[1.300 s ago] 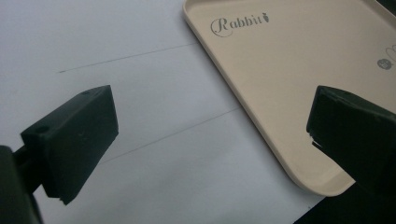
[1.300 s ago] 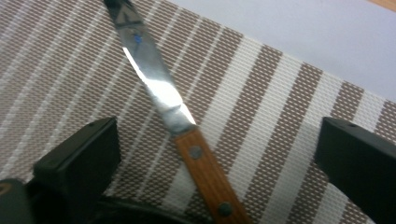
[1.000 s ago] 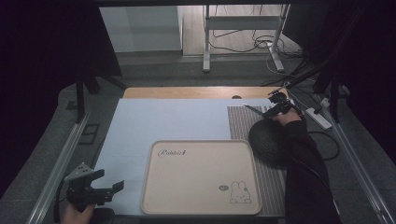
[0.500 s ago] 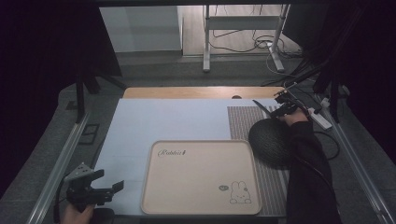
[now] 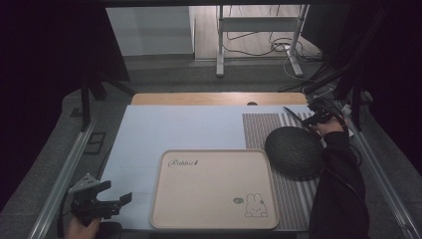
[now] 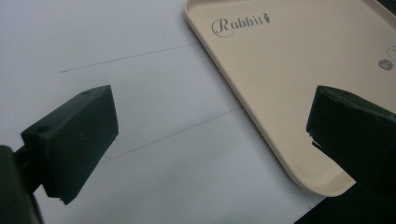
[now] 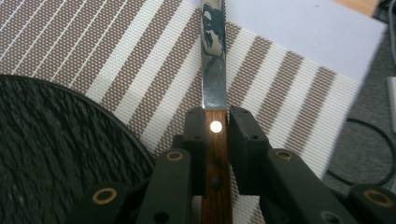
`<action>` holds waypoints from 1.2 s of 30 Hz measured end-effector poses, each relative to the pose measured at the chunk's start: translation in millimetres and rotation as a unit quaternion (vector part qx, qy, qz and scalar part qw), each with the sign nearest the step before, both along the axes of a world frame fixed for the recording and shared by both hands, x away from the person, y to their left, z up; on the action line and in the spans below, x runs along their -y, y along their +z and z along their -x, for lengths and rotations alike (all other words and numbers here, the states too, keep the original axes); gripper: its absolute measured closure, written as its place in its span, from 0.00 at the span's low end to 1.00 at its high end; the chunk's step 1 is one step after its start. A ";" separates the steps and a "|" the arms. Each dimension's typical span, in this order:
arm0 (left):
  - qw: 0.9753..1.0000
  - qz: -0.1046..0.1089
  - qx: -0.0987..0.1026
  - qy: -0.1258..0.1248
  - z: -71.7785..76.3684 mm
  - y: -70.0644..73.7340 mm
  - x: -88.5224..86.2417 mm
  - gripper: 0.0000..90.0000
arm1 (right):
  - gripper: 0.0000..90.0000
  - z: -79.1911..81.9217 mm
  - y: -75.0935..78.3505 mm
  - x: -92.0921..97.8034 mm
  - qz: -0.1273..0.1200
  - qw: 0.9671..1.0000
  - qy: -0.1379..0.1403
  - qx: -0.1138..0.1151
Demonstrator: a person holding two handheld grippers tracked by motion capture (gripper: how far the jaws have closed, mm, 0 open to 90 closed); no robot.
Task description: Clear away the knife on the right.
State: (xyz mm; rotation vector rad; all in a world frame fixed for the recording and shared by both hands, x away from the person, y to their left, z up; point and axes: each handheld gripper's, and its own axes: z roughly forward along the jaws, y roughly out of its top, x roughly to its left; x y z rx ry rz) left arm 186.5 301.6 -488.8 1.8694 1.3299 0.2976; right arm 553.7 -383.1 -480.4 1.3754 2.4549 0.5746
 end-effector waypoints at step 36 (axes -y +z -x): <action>1.000 0.001 0.003 -0.002 0.0 0.3 0.2 0.02 | 0.86 90.9 16.2 -75.1 -0.047 0.996 0.072 0.009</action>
